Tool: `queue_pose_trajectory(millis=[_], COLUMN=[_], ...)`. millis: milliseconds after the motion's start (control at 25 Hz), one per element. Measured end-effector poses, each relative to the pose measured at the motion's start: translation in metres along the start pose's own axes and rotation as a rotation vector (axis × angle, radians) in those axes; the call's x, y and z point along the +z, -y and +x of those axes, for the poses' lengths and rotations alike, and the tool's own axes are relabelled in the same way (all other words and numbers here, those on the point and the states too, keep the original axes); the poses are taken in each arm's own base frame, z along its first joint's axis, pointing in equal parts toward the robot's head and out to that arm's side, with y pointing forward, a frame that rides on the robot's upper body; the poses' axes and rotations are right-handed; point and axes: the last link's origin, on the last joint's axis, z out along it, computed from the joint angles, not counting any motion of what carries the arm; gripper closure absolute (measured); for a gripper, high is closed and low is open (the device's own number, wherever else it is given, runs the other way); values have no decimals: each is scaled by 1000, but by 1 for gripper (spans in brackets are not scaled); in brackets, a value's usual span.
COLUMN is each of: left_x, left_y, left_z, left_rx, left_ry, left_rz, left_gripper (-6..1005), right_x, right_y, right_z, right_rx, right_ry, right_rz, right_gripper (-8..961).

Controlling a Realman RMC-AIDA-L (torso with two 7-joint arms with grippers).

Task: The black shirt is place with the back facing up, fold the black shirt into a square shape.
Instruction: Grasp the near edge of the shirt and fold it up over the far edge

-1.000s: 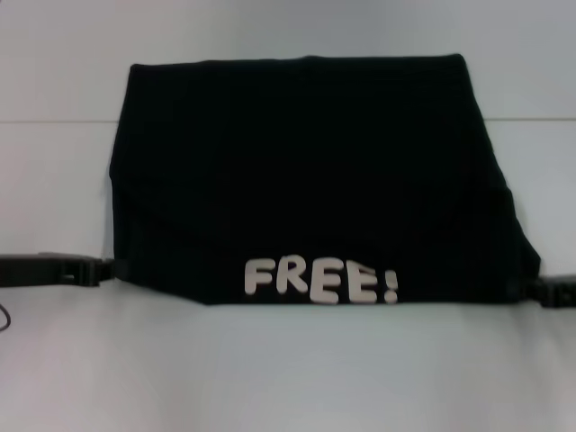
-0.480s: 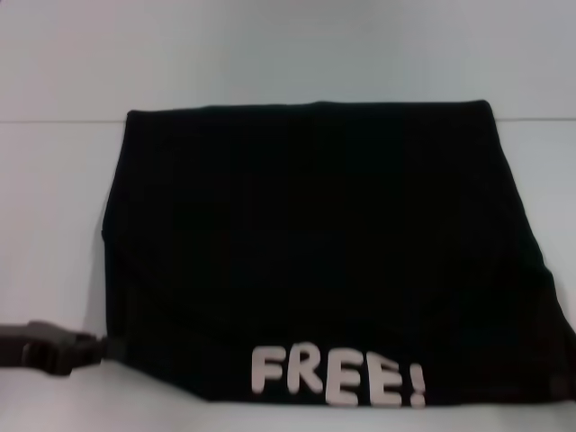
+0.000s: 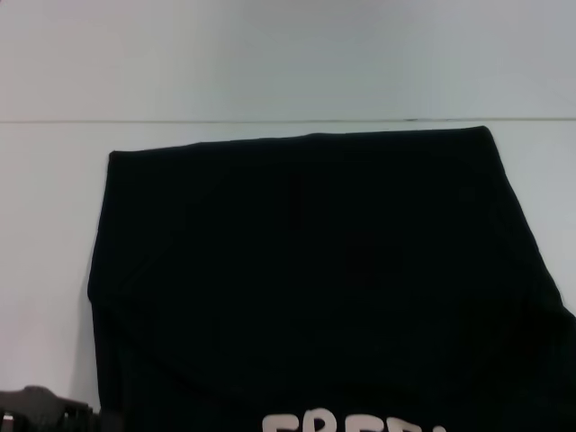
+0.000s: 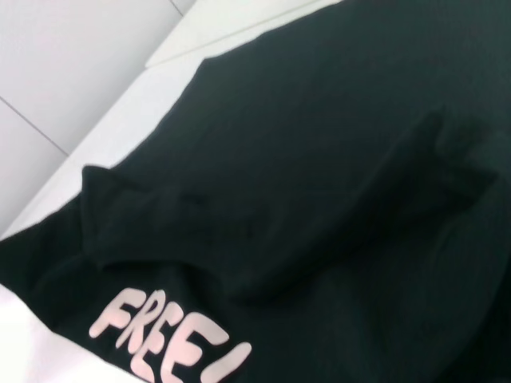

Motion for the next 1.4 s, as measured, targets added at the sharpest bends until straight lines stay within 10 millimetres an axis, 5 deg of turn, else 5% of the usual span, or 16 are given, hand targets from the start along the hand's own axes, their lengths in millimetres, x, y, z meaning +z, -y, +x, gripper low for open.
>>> queue_pose_trajectory(millis=[240, 400, 760, 800, 1000, 1400], left_x=[2, 4, 16, 21, 29, 57], left_y=[0, 2, 24, 34, 59, 93], left_z=[-3, 15, 88, 114, 154, 194], left_rx=[-7, 32, 107, 107, 87, 170], left_ry=[20, 14, -35, -64, -127, -166], left_rz=[-4, 3, 111, 186, 385, 763], left_gripper=[982, 980, 975, 974, 971, 966], right_x=[-8, 1, 34, 36, 56, 132], right_y=[-2, 2, 20, 23, 36, 42], right_z=[4, -15, -96, -106, -157, -229], right_rx=[2, -20, -100, -101, -87, -130], right_ry=[44, 96, 220, 227, 230, 138], right_rz=[5, 10, 91, 107, 206, 386], right_gripper=[914, 914, 913, 913, 914, 913])
